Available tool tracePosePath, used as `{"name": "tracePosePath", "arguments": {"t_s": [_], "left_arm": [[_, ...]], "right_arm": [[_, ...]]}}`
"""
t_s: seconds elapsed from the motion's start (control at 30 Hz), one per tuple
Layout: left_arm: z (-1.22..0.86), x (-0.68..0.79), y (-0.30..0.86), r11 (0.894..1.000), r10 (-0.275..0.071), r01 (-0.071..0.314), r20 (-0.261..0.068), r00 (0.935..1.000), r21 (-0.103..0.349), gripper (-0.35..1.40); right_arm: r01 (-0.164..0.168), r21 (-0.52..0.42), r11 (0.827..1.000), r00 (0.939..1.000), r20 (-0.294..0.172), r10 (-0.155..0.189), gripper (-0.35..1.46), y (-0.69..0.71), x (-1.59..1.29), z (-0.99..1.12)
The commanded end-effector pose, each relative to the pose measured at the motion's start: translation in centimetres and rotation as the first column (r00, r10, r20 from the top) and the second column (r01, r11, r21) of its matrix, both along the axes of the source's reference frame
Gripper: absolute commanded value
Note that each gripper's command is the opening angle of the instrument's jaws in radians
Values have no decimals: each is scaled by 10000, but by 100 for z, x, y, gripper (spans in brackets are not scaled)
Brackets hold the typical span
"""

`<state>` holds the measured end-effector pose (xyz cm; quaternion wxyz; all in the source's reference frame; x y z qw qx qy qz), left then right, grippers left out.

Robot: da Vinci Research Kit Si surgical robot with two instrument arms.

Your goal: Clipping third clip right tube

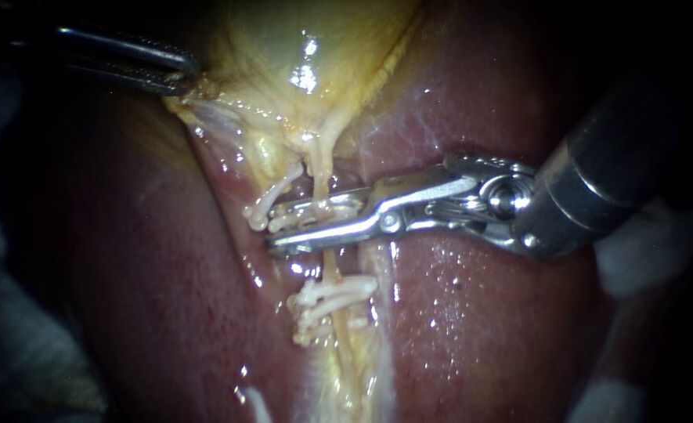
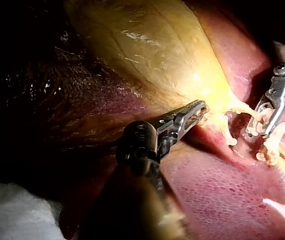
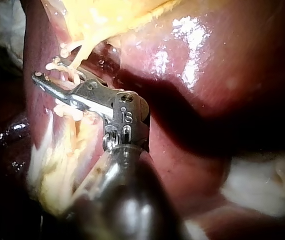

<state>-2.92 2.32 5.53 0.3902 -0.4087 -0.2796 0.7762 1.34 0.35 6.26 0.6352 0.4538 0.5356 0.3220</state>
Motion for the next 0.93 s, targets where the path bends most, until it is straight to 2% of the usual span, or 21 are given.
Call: {"name": "tracePosePath", "arguments": {"t_s": [0.03, 0.2, 0.33, 0.4, 0.5, 0.93], "left_arm": [[0, 0, 0, 10000, 2, -2, 2, 10000, 1, -35], [0, 0, 0, 10000, 2, -2, 2, 10000, 1, -35], [0, 0, 0, 10000, 2, -2, 2, 10000, 1, -35], [0, 0, 0, 10000, 2, -2, 2, 10000, 1, -35], [0, 0, 0, 10000, 2, -2, 2, 10000, 1, -35], [0, 0, 0, 10000, 1, -1, 2, 10000, 3, -35]], "right_arm": [[6, -1, 10000, 10000, -3, -6, -1, 0, 0, 0], [10, 3, 10000, 10000, -6, -10, -16, 0, -1, -1], [10, 15, 10000, 10000, -9, -10, -35, 1, -2, -3], [38, 21, 10000, 10000, -26, -38, -35, 1, -3, -3], [-155, 332, 9993, 9998, 159, 149, -35, 2, -5, -2], [-133, 372, 9992, 9997, 227, 125, -35, 3, -6, 1]]}}
